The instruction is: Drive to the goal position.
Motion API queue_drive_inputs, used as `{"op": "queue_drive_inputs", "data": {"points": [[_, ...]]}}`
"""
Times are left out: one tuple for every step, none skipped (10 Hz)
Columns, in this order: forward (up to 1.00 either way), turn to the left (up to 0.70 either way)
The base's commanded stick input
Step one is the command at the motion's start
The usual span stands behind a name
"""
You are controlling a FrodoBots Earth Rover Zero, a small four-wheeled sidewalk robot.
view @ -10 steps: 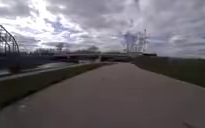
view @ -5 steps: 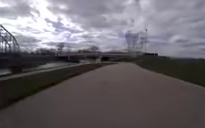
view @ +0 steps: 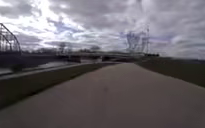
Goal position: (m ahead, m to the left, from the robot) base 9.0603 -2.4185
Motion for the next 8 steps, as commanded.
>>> {"op": "queue_drive_inputs", "data": {"points": [[1.0,0.0],[1.0,0.0],[1.0,-0.13],[1.0,-0.4],[1.0,-0.4],[1.0,-0.4],[1.0,-0.4],[1.0,-0.4]]}}
